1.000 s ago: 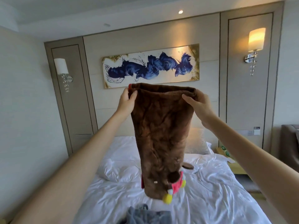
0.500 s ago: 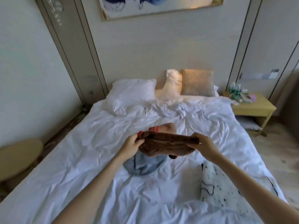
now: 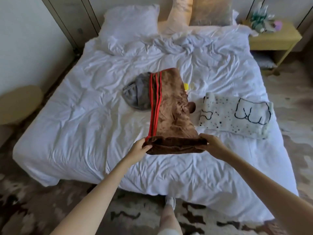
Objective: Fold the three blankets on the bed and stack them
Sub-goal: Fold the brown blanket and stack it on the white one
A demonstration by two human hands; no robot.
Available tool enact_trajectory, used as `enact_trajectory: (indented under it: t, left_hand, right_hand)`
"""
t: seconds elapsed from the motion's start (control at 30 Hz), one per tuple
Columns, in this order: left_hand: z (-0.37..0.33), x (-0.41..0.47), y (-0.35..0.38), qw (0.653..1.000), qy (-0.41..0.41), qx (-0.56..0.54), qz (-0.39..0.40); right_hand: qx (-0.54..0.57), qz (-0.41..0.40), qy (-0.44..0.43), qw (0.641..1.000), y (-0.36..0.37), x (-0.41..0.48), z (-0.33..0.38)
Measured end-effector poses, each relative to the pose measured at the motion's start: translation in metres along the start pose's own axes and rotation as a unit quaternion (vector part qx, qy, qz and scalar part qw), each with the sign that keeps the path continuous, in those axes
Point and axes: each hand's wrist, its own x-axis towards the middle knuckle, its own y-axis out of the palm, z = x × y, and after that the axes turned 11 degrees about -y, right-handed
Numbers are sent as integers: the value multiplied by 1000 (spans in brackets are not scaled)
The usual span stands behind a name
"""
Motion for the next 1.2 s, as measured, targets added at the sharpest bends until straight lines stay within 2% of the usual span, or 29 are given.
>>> enact_trajectory:
  t: [0.17, 0.33, 0.57, 0.8, 1.0, 1.1, 1.2]
  left_hand:
    - [18, -9, 17, 999, -22, 9, 28]
    - [4, 29, 5, 1000, -28, -1, 0]
    - [-38, 131, -29, 999, -15, -27, -22]
    - [-70, 252, -49, 995, -41, -78, -37]
    - [-78, 320, -41, 982, -115, -131, -74]
    - [-55, 329, -22, 964, -180, -182, -67]
    - [-14, 314, 6, 941, -261, -208, -48]
  right_hand:
    - [18, 47, 22, 998, 19, -23, -11]
    - [21, 23, 45, 999, 16, 4, -20]
    - [42, -27, 83, 995, -18, 114, -38]
    - [53, -48, 113, 991, -41, 242, -87]
    - [73, -101, 163, 979, -36, 310, -136]
    - [71, -94, 208, 971, -17, 309, -151]
    - [89, -48, 264, 959, 19, 272, -163]
